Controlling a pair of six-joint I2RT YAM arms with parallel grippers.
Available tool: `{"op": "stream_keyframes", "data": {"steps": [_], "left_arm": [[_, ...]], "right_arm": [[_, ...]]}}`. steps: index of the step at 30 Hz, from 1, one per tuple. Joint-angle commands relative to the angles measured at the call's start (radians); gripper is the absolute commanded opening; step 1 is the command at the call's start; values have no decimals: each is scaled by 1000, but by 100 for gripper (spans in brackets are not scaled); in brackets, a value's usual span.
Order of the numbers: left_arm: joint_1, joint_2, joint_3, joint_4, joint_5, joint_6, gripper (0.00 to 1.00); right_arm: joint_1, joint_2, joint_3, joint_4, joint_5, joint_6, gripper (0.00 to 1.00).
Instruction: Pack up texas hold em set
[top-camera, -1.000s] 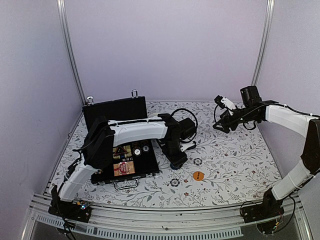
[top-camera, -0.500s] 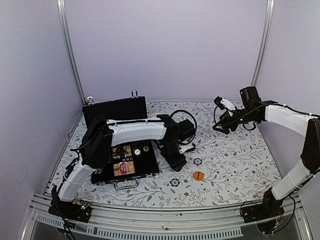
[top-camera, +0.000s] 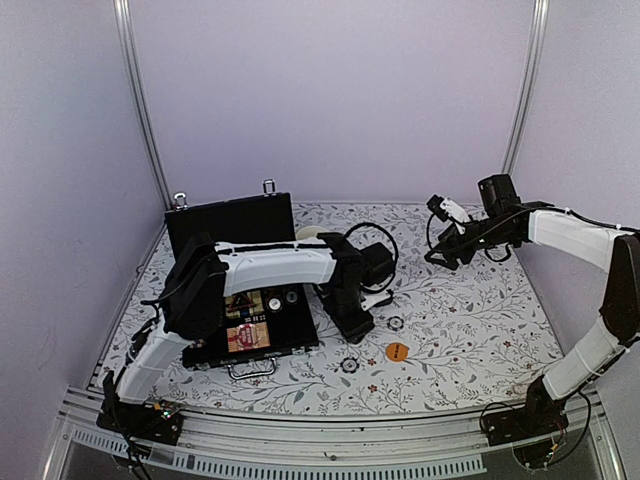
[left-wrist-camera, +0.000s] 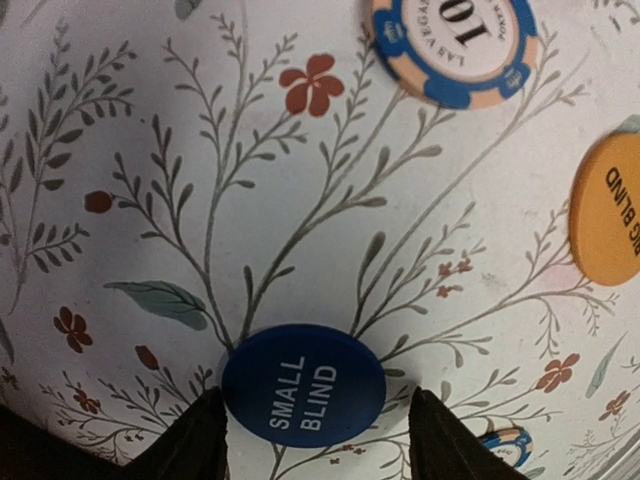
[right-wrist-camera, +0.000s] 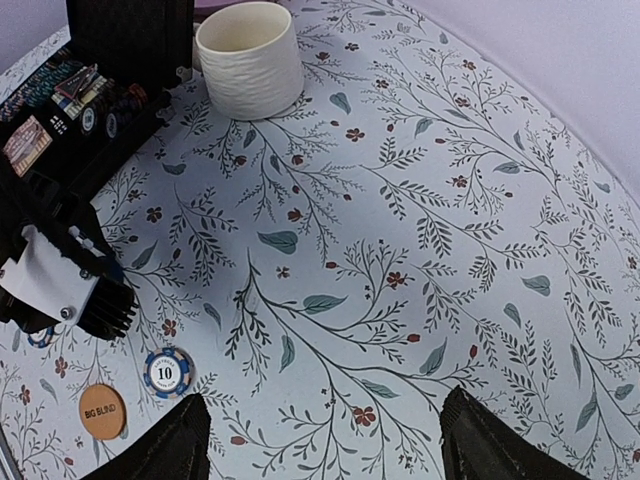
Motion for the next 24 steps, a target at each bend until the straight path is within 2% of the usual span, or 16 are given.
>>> {"op": "stream_keyframes", "data": {"steps": [1, 17, 24], "left_arm": [[-11, 17, 10, -3, -17, -2, 61], [-11, 57, 8, 20, 1, 0, 59], [-9, 66, 2, 29, 6, 2, 53]], "right_arm": [[-1, 18, 18, -14, -20, -13, 77], [2, 30, 23, -27, -25, -18, 76], [7, 39, 26, -34, -25, -21, 76]]}}
